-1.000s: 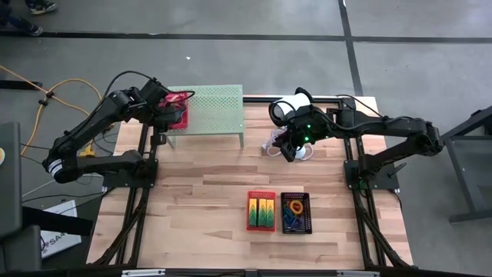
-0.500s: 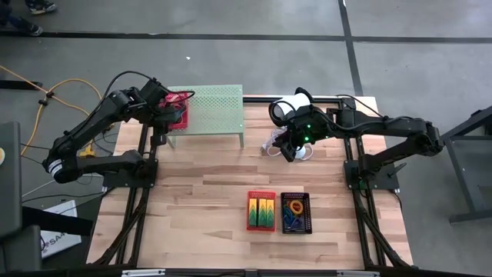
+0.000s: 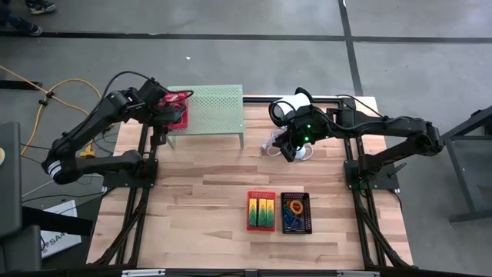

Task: Pick & Place Office Desk Supplies
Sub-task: Put the orange basket on the shelf

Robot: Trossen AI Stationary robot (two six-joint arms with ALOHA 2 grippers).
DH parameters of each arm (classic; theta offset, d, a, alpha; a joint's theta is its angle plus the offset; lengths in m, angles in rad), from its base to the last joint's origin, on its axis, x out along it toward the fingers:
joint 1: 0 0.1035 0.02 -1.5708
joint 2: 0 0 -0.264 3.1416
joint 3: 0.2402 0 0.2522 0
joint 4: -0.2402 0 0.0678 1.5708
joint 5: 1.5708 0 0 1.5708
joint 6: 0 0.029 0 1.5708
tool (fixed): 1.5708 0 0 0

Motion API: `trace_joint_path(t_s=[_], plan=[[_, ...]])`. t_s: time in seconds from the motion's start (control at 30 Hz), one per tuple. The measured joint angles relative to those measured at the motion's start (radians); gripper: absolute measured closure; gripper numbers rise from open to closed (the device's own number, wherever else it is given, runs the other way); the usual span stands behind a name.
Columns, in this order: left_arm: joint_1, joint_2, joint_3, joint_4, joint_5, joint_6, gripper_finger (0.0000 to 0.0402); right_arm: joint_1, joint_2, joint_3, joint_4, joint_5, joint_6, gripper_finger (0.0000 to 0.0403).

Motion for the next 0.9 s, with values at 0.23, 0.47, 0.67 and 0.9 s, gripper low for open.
trace_joint_path(t_s=[0.23,0.47,0.67,0.9], plan=[[0.0,-0.061,0.0,0.039,0.0,0.0,0.0218,0.0,0.0,0.0,0.0,0.0,0.0,0.0304],[0.0,-0.106,0.0,0.046,0.0,-0.007,0.0218,0.0,0.0,0.0,0.0,0.0,0.0,0.0304],[0.0,-0.128,0.0,0.048,0.003,-0.015,0.0218,0.0,0.0,0.0,0.0,0.0,0.0,0.0304],[0.0,-0.163,0.0,0.107,0.01,-0.019,0.0218,0.0,0.0,0.0,0.0,0.0,0.0,0.0304]])
